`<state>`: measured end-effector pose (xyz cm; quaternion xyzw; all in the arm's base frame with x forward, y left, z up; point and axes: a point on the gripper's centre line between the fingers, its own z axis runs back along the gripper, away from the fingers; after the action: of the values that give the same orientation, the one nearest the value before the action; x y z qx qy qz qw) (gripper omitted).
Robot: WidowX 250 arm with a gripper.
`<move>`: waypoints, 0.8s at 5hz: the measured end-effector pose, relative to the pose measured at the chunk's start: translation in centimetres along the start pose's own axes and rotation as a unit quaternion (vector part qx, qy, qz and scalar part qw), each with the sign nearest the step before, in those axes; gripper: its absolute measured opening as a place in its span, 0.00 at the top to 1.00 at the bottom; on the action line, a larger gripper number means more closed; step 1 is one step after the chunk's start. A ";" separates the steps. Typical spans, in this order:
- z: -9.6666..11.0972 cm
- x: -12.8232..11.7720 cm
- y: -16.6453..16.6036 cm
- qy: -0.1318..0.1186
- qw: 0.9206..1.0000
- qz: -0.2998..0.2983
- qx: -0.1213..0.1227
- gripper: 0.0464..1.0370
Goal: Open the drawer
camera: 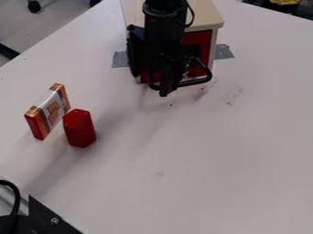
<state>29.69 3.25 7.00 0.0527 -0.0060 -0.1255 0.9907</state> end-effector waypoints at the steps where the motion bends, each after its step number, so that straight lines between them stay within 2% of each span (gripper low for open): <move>1: -0.6 0.5 0.3 -0.004 0.997 -0.079 0.017 0.04; 3: -2.0 2.0 0.6 -0.012 0.989 -0.147 0.026 0.04; 4: -2.9 2.6 0.6 -0.012 0.986 -0.162 0.032 0.04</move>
<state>32.38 3.44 4.16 0.0827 -0.0131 -0.2845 0.9550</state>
